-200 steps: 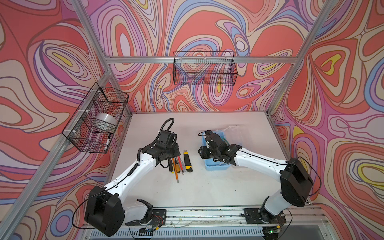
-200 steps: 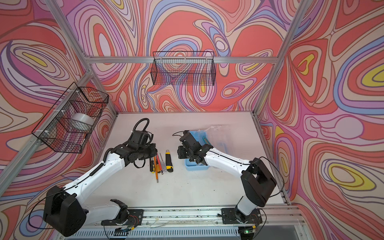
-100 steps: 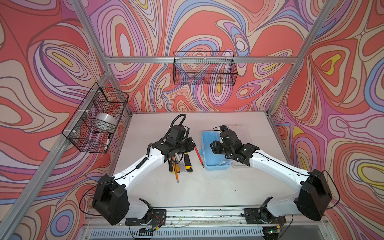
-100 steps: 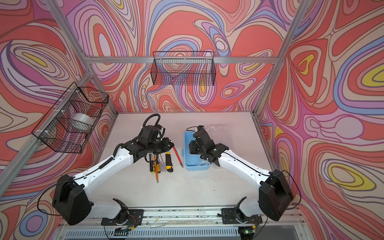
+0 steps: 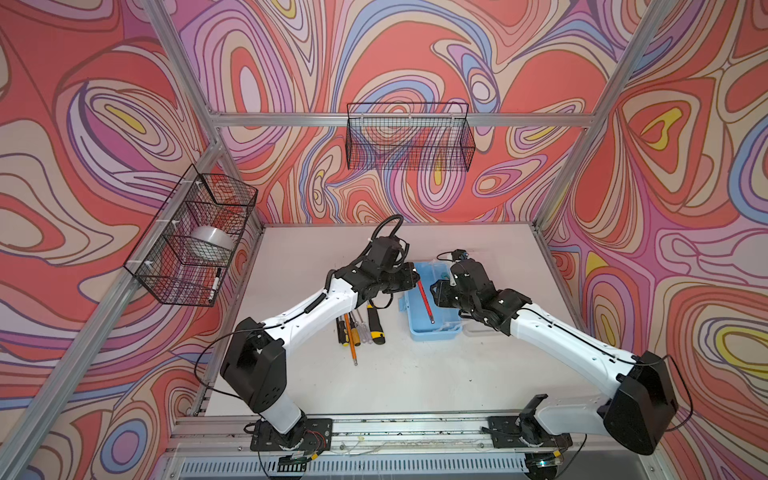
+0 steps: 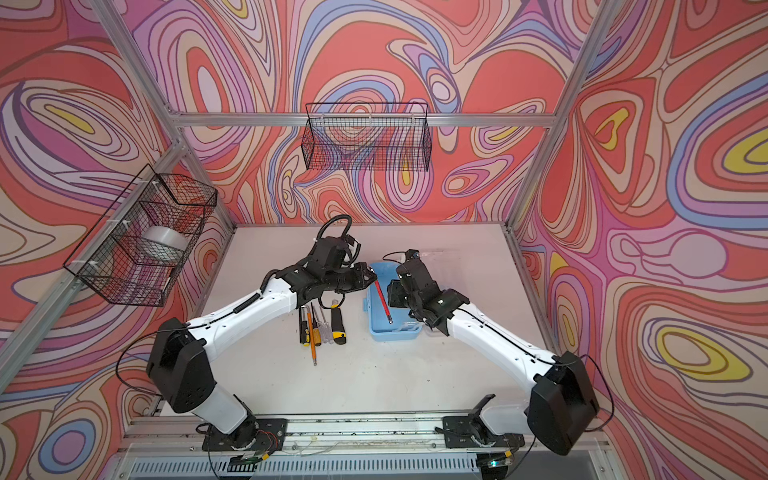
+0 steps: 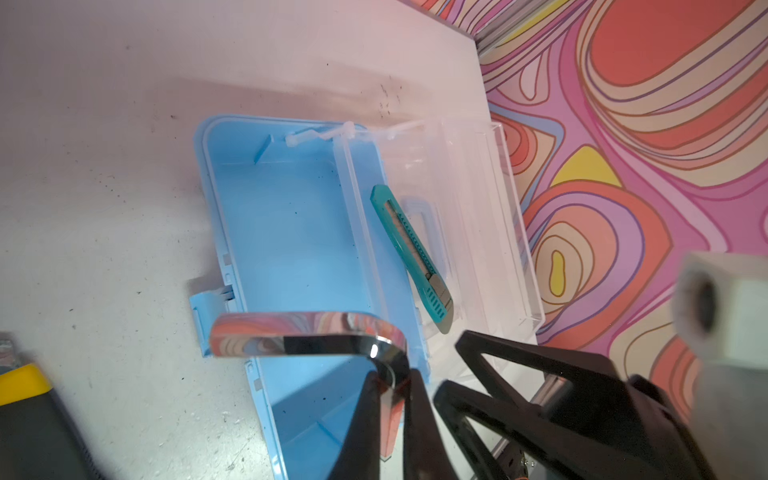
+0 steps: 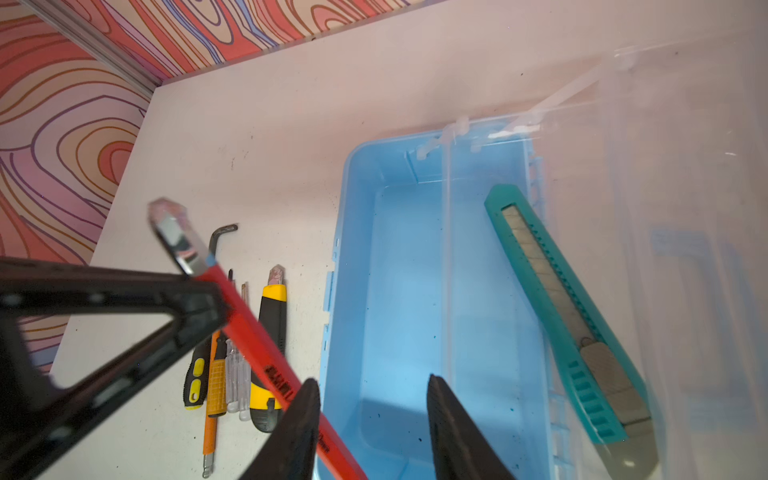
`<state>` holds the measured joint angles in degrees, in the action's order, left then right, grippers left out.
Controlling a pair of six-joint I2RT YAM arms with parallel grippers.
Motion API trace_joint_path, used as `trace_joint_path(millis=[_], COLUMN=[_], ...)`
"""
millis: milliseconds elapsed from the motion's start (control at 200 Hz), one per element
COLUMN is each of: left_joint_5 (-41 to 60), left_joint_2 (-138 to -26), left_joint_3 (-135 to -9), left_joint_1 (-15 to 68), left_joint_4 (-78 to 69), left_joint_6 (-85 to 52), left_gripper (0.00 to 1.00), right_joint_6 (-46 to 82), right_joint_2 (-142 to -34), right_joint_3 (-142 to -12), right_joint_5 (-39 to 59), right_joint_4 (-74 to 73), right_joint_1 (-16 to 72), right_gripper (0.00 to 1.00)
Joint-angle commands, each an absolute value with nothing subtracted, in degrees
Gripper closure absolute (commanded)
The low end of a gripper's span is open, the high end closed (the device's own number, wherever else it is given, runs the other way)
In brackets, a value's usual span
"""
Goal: Pack the tool kit
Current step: 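Carry the red-handled hex key over the box and lower it inside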
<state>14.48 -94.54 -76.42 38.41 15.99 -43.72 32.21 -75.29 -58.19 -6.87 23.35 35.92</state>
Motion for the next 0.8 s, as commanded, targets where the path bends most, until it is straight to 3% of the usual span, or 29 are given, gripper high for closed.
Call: trace_joint_path(millis=[0,461,796], left_joint_5=[12.52,11.63,11.21], left_joint_2=[-97.82,-117.07,-123.10], left_joint_3=[-78.32,-93.39,-96.23], left_joint_1=[38.58,40.05,40.03], left_joint_4=[14.75,26.16,27.97], left_joint_6=[-42.66,-38.32,-38.23], left_gripper=[1.00,1.00,1.00], right_joint_6=[31.38,32.61,32.76], right_joint_2=[-73.13,-75.69,-76.58], right_joint_3=[-57.14,-54.41,-53.20], right_joint_5=[-9.05,-7.38,-7.01], right_joint_4=[24.61,21.75,20.39], right_joint_1=[35.43,35.07,35.02], right_gripper=[0.55,0.55,0.55])
